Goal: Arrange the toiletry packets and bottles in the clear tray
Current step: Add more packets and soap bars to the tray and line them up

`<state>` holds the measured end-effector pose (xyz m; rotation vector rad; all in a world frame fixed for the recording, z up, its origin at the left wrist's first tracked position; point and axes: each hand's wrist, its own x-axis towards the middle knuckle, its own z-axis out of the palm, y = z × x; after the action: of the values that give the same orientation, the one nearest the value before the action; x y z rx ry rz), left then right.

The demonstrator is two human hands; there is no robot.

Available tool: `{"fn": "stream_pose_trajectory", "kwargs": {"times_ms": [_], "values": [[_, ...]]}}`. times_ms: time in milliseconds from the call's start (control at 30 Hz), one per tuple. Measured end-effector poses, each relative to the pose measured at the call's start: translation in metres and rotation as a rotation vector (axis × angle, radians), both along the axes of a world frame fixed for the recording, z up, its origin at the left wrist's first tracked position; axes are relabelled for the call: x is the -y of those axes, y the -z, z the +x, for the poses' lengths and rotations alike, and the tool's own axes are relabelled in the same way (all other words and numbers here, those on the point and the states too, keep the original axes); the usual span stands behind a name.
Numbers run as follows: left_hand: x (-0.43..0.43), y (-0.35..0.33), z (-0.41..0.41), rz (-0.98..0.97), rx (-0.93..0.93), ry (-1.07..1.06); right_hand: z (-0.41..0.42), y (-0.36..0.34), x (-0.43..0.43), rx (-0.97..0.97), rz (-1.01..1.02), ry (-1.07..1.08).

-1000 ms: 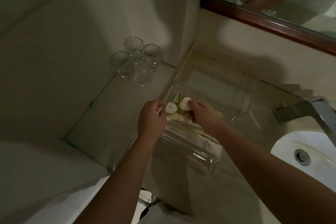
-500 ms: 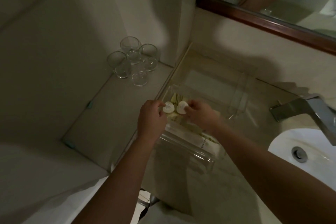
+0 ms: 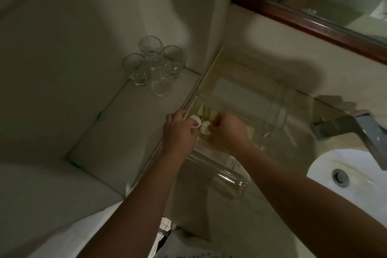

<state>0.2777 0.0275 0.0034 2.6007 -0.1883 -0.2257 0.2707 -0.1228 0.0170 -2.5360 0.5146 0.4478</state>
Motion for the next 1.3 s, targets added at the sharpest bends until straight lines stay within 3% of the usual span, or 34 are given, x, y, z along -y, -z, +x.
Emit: {"fn": "stream_pose_trajectory", "kwargs": {"times_ms": [233, 600, 767, 900, 1000, 1300], "values": [[-0.003, 0.0, 0.0, 0.001, -0.012, 0.0, -0.012, 0.011, -0.01, 0.118, -0.119, -0.192], [-0.003, -0.006, -0.002, 0.035, 0.0, 0.039, -0.016, 0.015, -0.016, 0.153, -0.072, -0.098], [0.018, -0.024, -0.019, 0.079, 0.121, 0.01, -0.046, 0.0, 0.001, 0.25, 0.06, 0.052], [0.083, -0.044, -0.054, 0.047, 0.129, 0.088, -0.111, -0.016, 0.064, 0.313, 0.092, 0.172], [0.152, -0.047, -0.099, -0.036, 0.1, 0.272, -0.18, -0.025, 0.133, 0.334, 0.052, 0.32], [0.363, -0.044, -0.335, -0.275, -0.142, 0.719, -0.488, -0.034, 0.329, 0.33, -0.054, 0.829]]}}
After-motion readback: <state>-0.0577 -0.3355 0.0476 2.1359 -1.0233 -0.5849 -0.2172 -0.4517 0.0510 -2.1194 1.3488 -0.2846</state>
